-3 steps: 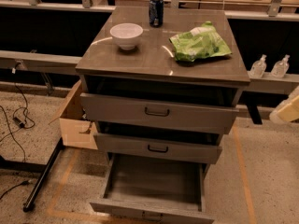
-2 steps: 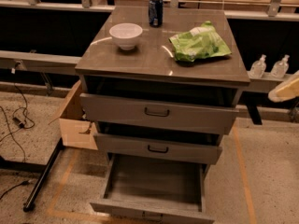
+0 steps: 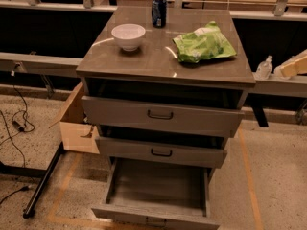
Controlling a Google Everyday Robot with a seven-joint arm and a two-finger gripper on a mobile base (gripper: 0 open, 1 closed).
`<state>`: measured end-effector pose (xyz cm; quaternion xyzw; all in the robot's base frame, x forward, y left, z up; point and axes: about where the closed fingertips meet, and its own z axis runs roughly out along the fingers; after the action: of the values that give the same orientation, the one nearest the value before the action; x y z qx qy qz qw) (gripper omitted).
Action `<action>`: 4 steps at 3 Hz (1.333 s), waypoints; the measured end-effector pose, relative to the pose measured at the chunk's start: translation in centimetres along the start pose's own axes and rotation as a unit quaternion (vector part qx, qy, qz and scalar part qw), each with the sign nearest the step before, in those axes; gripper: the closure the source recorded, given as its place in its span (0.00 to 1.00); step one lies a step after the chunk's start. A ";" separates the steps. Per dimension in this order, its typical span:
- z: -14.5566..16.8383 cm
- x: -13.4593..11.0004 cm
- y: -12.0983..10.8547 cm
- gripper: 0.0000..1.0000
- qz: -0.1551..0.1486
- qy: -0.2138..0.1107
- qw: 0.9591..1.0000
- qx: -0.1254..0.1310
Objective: Place green rice chip bag into bottom drawer
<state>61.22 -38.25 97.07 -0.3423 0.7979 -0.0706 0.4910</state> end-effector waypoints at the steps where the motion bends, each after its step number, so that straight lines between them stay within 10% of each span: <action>1: 0.6 0.6 0.1 0.00 0.002 0.017 1.000 0.017; 4: 11.0 -1.4 -4.7 0.00 0.178 -0.016 0.983 0.042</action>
Offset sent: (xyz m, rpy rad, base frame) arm 0.0941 -0.0133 -0.0097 0.2733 -0.0858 -0.2349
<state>73.03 -38.51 94.61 -0.1752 0.8344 -0.0096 0.5224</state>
